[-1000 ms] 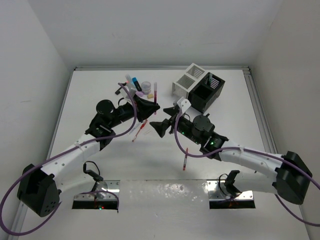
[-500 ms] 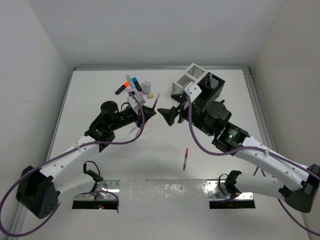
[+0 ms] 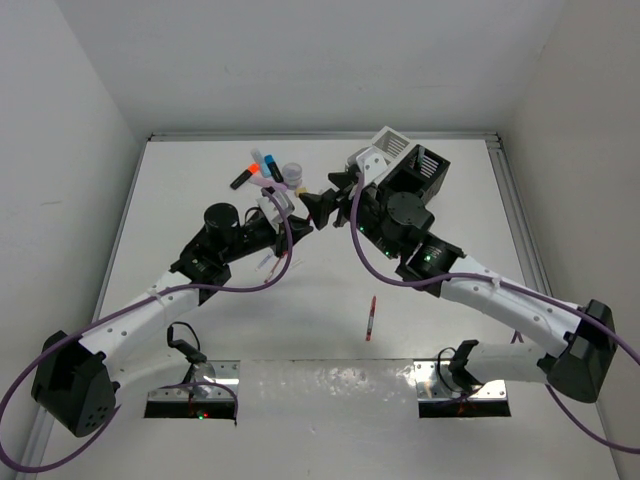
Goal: Sort the stationery into containers
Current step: Close the pen cap on the pen.
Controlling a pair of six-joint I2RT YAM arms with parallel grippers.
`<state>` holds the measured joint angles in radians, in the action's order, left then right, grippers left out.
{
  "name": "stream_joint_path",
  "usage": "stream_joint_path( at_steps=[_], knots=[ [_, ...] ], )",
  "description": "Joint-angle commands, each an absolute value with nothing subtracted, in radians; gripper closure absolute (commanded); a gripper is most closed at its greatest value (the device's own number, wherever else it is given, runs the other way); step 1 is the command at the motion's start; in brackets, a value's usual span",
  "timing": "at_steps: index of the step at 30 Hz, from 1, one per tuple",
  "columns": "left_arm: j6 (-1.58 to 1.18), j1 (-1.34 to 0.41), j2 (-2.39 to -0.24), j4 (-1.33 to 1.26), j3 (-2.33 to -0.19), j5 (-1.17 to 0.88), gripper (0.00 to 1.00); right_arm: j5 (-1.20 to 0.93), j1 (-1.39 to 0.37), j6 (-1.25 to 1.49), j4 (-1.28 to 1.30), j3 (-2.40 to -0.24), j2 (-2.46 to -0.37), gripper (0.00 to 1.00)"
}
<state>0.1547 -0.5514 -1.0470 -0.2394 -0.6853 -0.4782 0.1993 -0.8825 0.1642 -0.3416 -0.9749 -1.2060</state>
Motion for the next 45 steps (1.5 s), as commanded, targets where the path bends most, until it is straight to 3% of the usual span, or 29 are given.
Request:
stream_joint_path(
  at_steps=[1, 13, 18, 22, 26, 30, 35, 45],
  knots=[
    [0.166, -0.563, -1.025, -0.264, -0.680, -0.483, 1.00, 0.195, -0.873, 0.207, -0.454, -0.986, -1.219, 0.31],
    [0.152, -0.563, -1.025, -0.284, -0.680, -0.480, 1.00, 0.166, -0.850, 0.302, -0.485, -0.933, -1.249, 0.38],
    [0.146, -0.563, -1.026, -0.287, -0.676, -0.477, 1.00, 0.155, -0.841, 0.321, -0.486, -0.914, -1.243, 0.59],
    [0.140, -0.563, -1.026, -0.293, -0.676, -0.474, 1.00, 0.130, -0.838, 0.336, -0.485, -0.913, -1.247, 0.62],
    [0.118, -0.563, -1.026, -0.307, -0.676, -0.469, 1.00, 0.121, -0.834, 0.357, -0.492, -0.907, -1.259, 0.84],
    [0.074, -0.563, -1.026, -0.339, -0.676, -0.474, 1.00, 0.113, -0.836, 0.371, -0.500, -0.888, -1.270, 1.00],
    [-0.023, -0.542, -1.031, -0.428, -0.680, -0.500, 1.00, 0.130, -0.854, 0.351, -0.543, -0.789, -1.285, 1.00],
    [0.084, -0.531, -1.043, -0.468, -0.686, -0.508, 1.00, 0.221, -0.988, 0.347, -0.678, -0.558, -1.367, 1.00]
  ],
)
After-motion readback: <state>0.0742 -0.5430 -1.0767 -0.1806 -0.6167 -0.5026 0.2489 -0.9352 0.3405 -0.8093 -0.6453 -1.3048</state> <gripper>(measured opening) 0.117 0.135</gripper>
